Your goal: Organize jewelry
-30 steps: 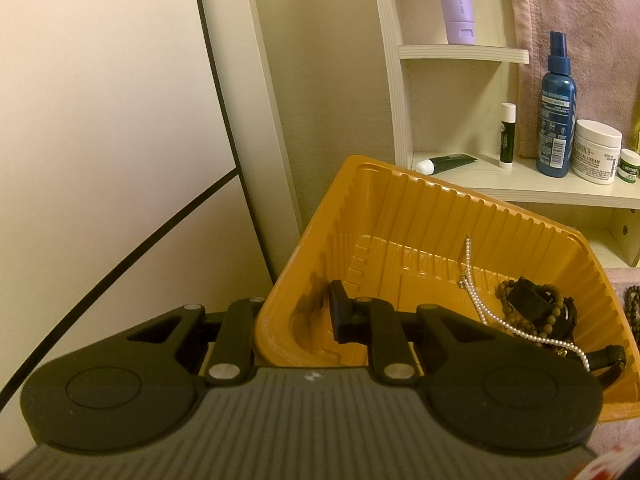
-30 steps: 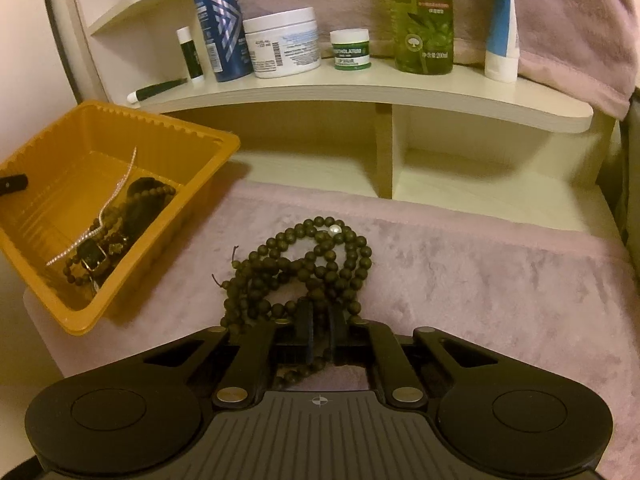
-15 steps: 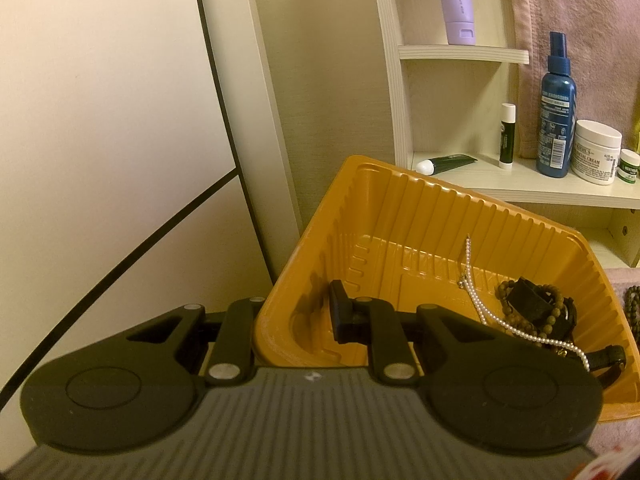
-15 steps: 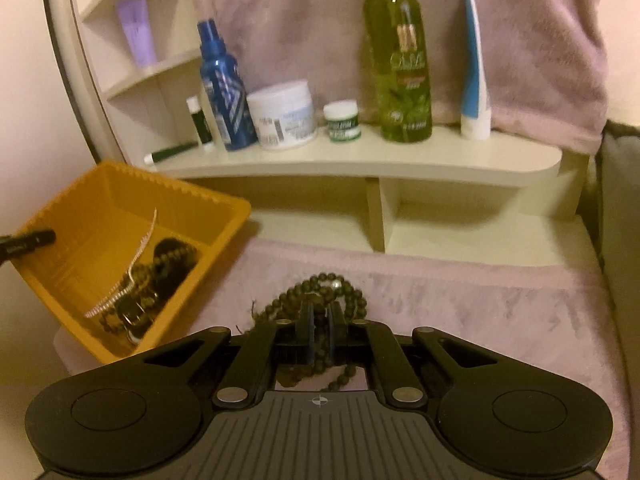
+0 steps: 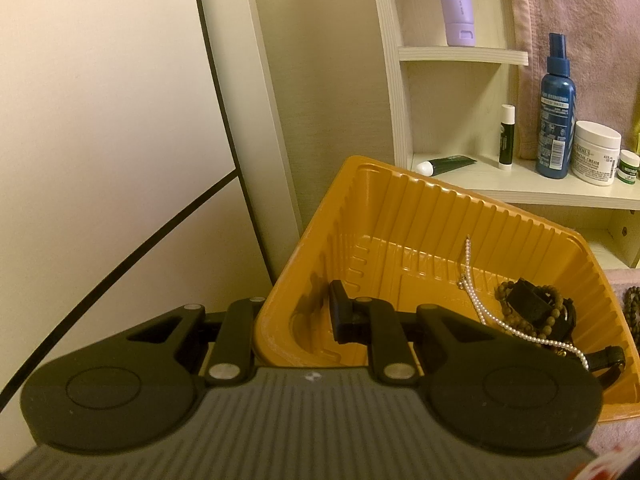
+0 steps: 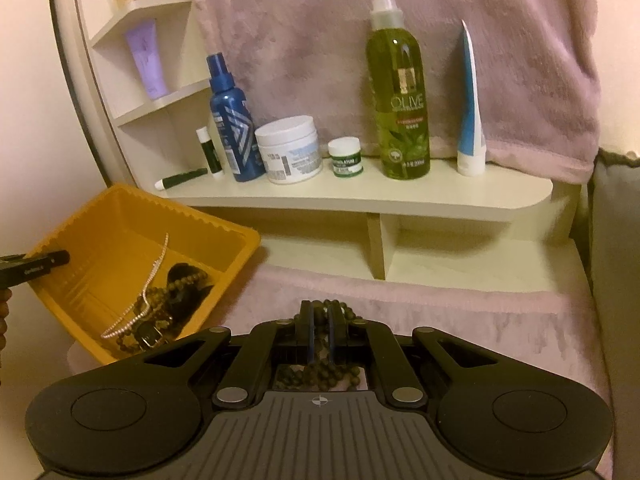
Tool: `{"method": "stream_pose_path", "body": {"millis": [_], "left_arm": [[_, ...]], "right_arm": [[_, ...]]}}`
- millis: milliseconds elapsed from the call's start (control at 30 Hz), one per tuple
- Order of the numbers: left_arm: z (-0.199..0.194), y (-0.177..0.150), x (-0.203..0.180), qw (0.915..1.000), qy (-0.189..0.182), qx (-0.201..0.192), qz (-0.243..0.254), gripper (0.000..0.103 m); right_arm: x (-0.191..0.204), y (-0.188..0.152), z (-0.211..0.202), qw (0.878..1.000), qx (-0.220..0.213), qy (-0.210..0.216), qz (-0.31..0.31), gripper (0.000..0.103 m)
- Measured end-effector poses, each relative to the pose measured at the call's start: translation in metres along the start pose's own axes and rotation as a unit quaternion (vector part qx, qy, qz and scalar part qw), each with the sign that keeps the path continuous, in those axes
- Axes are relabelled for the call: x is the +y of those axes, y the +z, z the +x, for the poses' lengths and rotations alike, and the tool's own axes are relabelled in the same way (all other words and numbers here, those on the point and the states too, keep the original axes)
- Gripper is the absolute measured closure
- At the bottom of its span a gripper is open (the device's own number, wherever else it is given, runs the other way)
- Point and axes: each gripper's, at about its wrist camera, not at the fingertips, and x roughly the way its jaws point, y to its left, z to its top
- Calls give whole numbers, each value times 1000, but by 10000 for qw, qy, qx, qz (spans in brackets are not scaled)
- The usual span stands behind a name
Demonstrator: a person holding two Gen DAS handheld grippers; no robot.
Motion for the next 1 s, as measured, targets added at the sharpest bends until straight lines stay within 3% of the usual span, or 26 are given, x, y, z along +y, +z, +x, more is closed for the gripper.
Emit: {"method": "stream_pose_path", "body": {"millis": [400,733,1000], "left_arm": [[-2,1,0,10000,-4,-22,8,86],[-3,3,0,10000,-9,-26,-32,86],[-3,2,0,10000,-13,-24,-38,86]], "right_arm": [[20,21,-2,9992,-184,338,-108,97],[69,47,30,9905,-251,1334,-199,97],[115,52,73,9809,75,1936,-152,97]]}}
